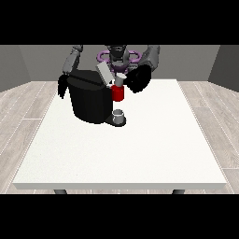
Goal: Insert the coffee pod into the coffee machine and close the lid
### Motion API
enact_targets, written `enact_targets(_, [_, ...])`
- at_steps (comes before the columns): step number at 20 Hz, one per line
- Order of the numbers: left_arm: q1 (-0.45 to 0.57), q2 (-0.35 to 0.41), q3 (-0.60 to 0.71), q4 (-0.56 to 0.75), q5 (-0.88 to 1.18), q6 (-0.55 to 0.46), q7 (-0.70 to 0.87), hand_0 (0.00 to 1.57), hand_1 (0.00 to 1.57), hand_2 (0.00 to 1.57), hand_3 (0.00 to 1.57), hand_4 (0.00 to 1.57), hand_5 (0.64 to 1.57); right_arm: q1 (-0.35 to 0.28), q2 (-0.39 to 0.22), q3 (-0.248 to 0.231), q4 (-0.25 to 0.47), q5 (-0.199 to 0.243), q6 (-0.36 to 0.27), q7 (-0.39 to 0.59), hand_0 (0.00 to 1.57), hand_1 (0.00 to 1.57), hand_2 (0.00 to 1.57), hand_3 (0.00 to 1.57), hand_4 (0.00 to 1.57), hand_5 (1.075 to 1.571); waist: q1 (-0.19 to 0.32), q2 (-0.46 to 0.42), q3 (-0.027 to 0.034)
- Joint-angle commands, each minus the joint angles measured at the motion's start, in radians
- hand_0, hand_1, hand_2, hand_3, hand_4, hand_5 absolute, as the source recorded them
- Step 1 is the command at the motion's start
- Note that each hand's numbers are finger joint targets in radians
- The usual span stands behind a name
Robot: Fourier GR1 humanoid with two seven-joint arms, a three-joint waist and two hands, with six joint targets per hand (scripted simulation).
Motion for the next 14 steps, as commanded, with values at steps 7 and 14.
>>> enact_targets(7, [-0.006, 0.046, -0.038, 0.036, -0.061, 0.030, -0.032, 1.48, 1.48, 1.50, 1.40, 0.70, 1.571, -0.036, -0.002, -0.002, 0.019, 0.010, -0.014, -0.002, 0.00, 0.00, 0.00, 0.00, 0.27, 1.571, -0.033, 0.042, -0.0008])
enact_targets(14, [-0.034, 0.011, -0.025, 0.044, -0.053, 0.083, -0.037, 1.39, 1.39, 1.43, 1.39, 0.59, 1.571, -0.121, 0.013, -0.004, 0.038, 0.001, -0.030, 0.048, 0.00, 0.00, 0.00, 0.00, 0.27, 1.571, -0.035, 0.068, -0.0010])
